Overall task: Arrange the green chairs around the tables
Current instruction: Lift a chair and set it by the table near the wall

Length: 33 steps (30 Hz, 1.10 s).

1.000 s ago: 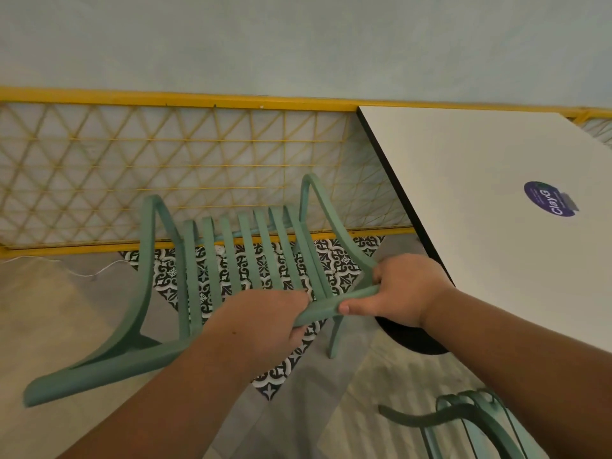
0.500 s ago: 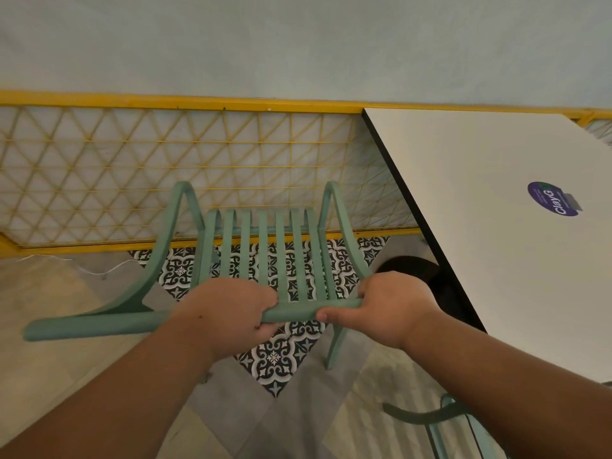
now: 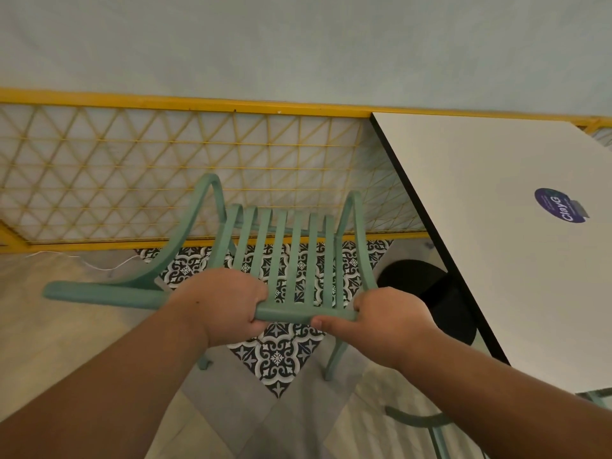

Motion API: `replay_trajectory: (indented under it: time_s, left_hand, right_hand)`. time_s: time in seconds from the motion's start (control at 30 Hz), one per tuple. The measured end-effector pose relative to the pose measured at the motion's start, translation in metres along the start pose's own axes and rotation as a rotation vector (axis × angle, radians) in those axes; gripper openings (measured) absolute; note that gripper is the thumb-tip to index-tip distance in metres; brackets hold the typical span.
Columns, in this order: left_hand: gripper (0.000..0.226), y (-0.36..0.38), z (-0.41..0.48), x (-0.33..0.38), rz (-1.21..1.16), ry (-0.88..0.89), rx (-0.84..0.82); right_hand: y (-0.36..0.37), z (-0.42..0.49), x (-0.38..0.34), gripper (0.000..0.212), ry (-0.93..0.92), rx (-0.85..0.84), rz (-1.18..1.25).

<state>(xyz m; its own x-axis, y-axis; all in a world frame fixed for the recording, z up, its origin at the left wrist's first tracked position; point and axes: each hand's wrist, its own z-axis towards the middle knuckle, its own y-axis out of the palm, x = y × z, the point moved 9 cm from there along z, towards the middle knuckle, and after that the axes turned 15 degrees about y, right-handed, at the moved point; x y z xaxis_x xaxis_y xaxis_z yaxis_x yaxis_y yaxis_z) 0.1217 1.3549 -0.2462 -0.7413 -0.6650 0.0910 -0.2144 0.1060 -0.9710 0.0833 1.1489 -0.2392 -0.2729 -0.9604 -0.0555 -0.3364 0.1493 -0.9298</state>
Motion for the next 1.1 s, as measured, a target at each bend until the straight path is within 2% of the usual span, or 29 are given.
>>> replay_trajectory:
  time_s: [0.17,0.33,0.57,0.8,0.87,0.93,1.0,1.03,1.1]
  left_hand:
    - [0.033,0.002,-0.006,-0.003,0.022,0.027,0.013]
    - [0.047,0.005,-0.026,-0.02,0.116,0.031,0.01]
    - [0.05,0.006,-0.039,-0.044,0.172,0.025,0.001]
    - [0.054,0.001,-0.042,-0.055,0.175,-0.042,-0.045]
    - [0.062,-0.001,-0.043,-0.053,0.166,-0.066,-0.023]
    - [0.086,0.0,-0.043,-0.055,0.108,-0.103,-0.039]
    - [0.108,0.002,-0.042,-0.055,0.041,-0.143,-0.125]
    - [0.114,0.002,-0.042,-0.054,-0.003,-0.183,-0.157]
    - [0.114,-0.001,-0.044,-0.049,-0.116,-0.325,-0.084]
  right_hand:
    - [0.004,-0.008,-0.002,0.114,0.018,-0.037,0.015]
    - [0.021,-0.028,-0.021,0.107,-0.046,-0.077,-0.007]
    - [0.03,-0.05,-0.045,0.09,-0.087,-0.147,0.057]
    - [0.031,-0.054,-0.056,0.085,-0.079,-0.183,0.097]
    - [0.031,-0.054,-0.056,0.084,-0.089,-0.174,0.091]
    - [0.03,-0.054,-0.058,0.083,-0.105,-0.17,0.088]
    - [0.029,-0.053,-0.059,0.079,-0.112,-0.189,0.099]
    - [0.031,-0.052,-0.059,0.078,-0.113,-0.214,0.105]
    - [0.034,-0.049,-0.059,0.075,-0.111,-0.285,0.132]
